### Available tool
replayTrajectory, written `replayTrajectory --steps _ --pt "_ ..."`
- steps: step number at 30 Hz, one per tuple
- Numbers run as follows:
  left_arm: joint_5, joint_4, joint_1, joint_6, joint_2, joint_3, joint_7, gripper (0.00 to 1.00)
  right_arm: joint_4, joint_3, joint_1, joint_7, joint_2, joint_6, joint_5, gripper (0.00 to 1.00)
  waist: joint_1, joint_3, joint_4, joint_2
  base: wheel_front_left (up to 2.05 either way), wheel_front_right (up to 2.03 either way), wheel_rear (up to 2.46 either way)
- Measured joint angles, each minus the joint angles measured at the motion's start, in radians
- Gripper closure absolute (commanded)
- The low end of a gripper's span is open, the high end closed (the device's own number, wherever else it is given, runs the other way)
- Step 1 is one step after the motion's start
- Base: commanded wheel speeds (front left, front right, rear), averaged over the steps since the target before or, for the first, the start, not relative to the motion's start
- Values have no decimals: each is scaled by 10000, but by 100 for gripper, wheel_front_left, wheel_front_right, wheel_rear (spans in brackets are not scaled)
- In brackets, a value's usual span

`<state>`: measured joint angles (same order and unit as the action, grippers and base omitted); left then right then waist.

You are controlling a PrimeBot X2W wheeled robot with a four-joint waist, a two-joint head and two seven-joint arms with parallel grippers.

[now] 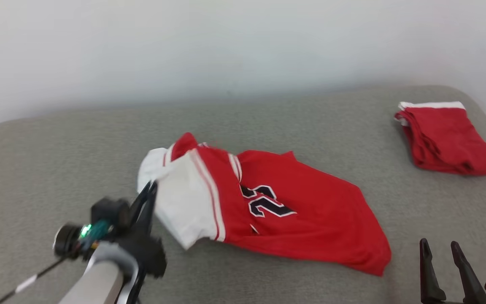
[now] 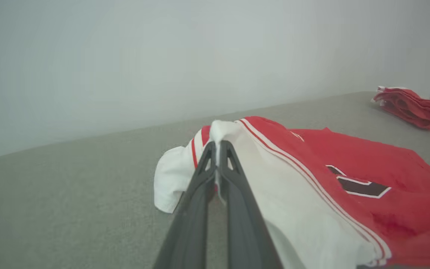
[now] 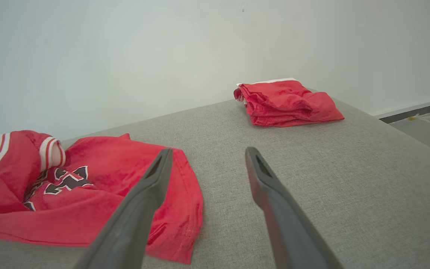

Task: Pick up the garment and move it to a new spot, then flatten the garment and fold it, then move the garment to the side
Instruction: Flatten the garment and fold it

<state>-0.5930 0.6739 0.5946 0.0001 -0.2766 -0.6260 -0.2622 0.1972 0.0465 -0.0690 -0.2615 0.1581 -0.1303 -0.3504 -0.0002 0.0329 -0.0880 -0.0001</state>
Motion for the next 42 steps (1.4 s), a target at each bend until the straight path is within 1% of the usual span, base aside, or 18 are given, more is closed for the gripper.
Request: replayTrajectory --steps 2,6,9,13,16,20,22,23,24,25,32,35,36,42 --pt "-182 -744 -810 320 -345 226 0 100 -21 42 -98 -2 -50 0 2 0 0 -104 247 0 0 0 0" --pt "-472 -2433 -2606 1139 -1066 581 176 100 -54 98 -198 0 -159 0 13 0 0 -270 712 0 0 0 0" --pt "-886 -3689 -3927 1753 -1396 821 456 100 -75 159 -239 -2 -203 0 23 0 0 -349 1012 0 0 0 0" --pt "-1260 -4905 -5334 2420 -1561 984 685 100 -100 96 -242 0 -221 0 50 0 0 -391 1295 0 0 0 0" --pt "-1515 -5427 -6185 2782 -1461 1011 742 100 -98 42 -230 0 -207 0 50 0 0 -383 1314 0 0 0 0" --pt "-1793 -5488 -6985 2997 -1287 930 746 100 -100 75 -232 8 -169 0 50 0 1 -365 1234 0 0 0 0" --pt "-1837 -5223 -7171 2997 -1243 800 836 100 -100 79 -238 15 -140 0 50 0 1 -368 1207 0 0 0 0" --pt "-1831 -5114 -7200 2991 -1200 769 788 67 -98 84 -240 17 -117 0 48 0 0 -377 1194 0 0 0 0" --pt "-1822 -5072 -7183 2986 -1145 809 625 31 -96 96 -242 25 -98 0 48 0 1 -394 1186 0 0 0 0" --pt "-1753 -5033 -7128 2970 -1112 871 483 0 -98 104 -242 38 -81 0 48 0 1 -416 1179 0 0 0 0" --pt "-1099 -4930 -6689 2709 -1045 1574 35 0 -217 100 -240 121 -29 0 109 0 1 -626 1069 0 0 0 0" --pt "-497 -5200 -6536 2585 -966 2188 25 0 -320 52 -237 150 -12 0 182 0 1 -709 968 1 0 0 0" --pt "-13 -5488 -6468 2445 -876 2675 6 0 -393 38 -234 150 -4 0 184 0 1 -758 884 0 0 0 0" --pt "976 -5877 -6515 2002 -635 3513 -2 0 -644 50 -244 249 17 0 274 0 2 -902 619 1 0 0 0"
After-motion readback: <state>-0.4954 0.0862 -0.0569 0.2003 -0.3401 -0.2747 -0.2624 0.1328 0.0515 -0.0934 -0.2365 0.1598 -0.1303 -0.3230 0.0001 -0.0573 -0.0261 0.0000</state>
